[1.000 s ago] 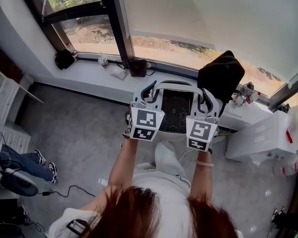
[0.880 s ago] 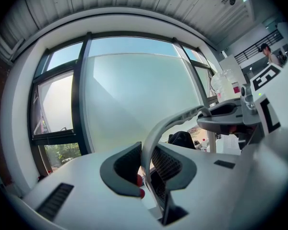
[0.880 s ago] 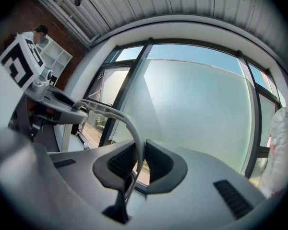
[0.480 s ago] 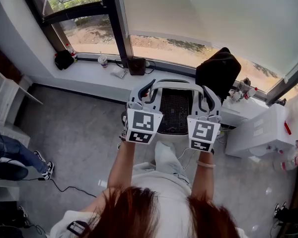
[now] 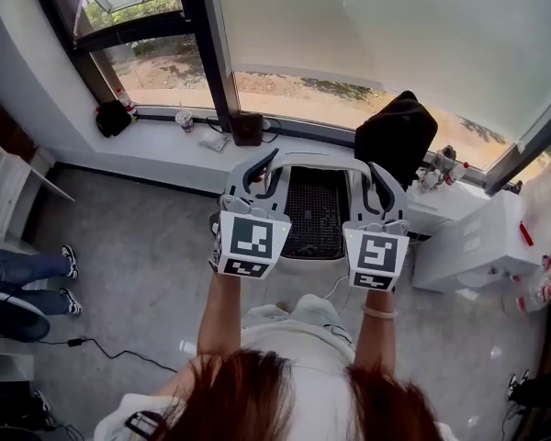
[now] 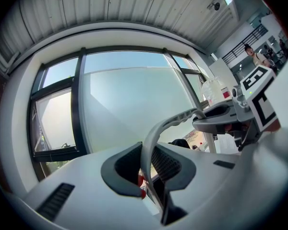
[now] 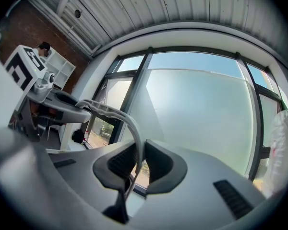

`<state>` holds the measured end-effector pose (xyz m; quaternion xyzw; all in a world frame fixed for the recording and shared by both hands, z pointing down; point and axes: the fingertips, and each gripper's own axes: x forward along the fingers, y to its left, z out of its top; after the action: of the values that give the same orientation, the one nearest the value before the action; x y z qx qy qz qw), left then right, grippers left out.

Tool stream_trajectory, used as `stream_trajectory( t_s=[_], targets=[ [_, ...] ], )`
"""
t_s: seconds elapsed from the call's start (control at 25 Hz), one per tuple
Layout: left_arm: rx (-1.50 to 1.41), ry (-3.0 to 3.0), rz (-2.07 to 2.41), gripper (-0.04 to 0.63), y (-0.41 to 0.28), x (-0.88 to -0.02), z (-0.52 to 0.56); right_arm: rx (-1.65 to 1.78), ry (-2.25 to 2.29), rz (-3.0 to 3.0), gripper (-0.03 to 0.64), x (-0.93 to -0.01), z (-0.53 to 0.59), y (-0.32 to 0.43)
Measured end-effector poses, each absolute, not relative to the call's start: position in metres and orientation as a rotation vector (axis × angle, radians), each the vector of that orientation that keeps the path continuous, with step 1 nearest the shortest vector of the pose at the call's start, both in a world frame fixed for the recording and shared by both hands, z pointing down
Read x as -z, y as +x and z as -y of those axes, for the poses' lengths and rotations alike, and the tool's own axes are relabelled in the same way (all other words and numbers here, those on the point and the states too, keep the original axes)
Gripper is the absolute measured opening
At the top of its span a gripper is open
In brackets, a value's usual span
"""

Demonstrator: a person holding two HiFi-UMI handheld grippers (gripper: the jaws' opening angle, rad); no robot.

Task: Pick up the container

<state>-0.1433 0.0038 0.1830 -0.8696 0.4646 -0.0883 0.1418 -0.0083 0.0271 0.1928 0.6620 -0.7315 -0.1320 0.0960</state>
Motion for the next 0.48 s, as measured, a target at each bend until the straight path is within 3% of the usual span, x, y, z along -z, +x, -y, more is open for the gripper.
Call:
stream_trajectory(
  t_s=[0.48],
  targets=[
    [0.196, -2.471, -1.369, 0.064, -0.121, -0.150, -0.028, 0.466, 1.932, 2.223, 0.061, -0.159, -0.048, 0.014]
  ],
)
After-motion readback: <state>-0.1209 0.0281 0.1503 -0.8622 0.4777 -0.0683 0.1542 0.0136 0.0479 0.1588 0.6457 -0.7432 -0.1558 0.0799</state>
